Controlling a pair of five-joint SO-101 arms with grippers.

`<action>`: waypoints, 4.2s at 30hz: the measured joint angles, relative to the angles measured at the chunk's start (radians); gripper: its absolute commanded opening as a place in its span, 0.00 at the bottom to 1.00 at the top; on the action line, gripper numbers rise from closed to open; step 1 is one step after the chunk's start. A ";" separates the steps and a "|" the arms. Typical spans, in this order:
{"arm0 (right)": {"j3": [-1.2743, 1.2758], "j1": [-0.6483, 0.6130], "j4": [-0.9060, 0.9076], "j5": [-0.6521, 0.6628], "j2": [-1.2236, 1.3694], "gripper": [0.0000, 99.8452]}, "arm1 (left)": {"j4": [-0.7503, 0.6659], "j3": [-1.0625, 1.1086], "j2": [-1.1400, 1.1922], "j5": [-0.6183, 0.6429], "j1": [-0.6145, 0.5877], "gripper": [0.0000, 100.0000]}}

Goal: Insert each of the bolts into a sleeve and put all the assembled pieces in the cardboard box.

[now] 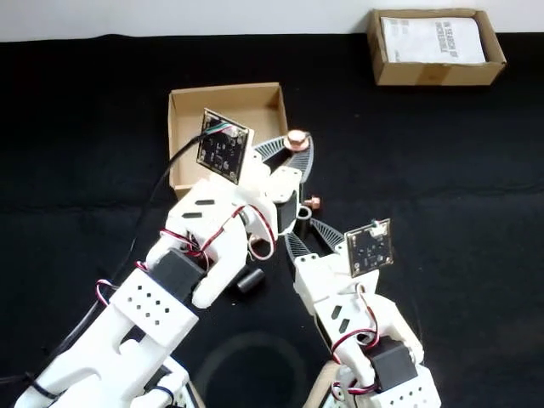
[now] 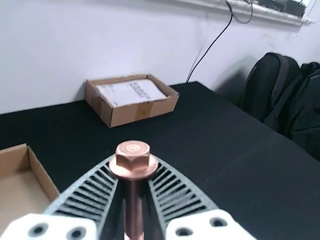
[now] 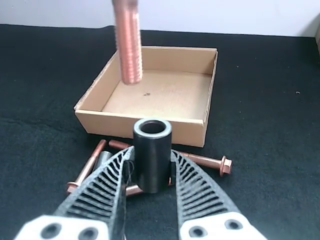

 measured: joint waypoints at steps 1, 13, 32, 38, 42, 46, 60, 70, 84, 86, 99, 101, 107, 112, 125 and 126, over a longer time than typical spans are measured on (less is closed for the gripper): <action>0.000 0.000 0.000 0.000 0.000 0.01 | -0.003 0.000 0.000 0.000 0.011 0.01; 0.000 0.000 0.000 0.000 0.000 0.01 | -0.008 0.000 0.014 0.000 0.046 0.01; 0.002 0.000 0.000 0.000 0.002 0.01 | -0.017 0.084 0.031 0.005 0.058 0.01; 0.002 0.000 0.000 0.000 0.000 0.01 | -0.077 0.084 0.031 0.006 0.055 0.01; 0.002 0.000 0.000 0.000 0.000 0.01 | -0.121 0.084 0.031 0.006 0.041 0.01; 0.002 0.000 0.000 0.000 0.000 0.01 | -0.124 0.094 0.031 0.006 0.043 0.01; 0.002 0.000 0.000 0.000 0.002 0.01 | -0.132 0.132 0.032 0.006 0.038 0.01; 0.002 0.000 0.000 0.000 0.002 0.01 | -0.132 0.132 0.032 0.006 0.038 0.01; 0.000 0.035 0.000 0.000 0.000 0.01 | -0.132 0.141 0.032 0.008 0.044 0.01; 0.000 0.038 0.000 0.000 0.000 0.01 | -0.132 0.149 0.032 0.008 0.044 0.01; 0.000 0.038 0.000 0.000 0.000 0.01 | -0.104 0.173 0.032 0.008 0.044 0.23; 0.000 0.038 0.000 0.000 0.000 0.01 | -0.041 0.166 0.032 0.008 0.054 0.30; 0.000 0.040 0.000 0.000 0.000 0.01 | 0.215 0.078 0.032 0.005 0.072 0.32; 0.000 0.041 0.000 0.000 0.000 0.01 | 0.373 -0.002 -0.012 0.006 0.063 0.32; -0.222 0.043 0.000 0.000 0.256 0.01 | 0.733 -0.017 -0.370 0.003 -0.112 0.32; -0.262 0.043 0.000 0.000 0.301 0.01 | 0.746 -0.015 -0.400 0.003 -0.118 0.32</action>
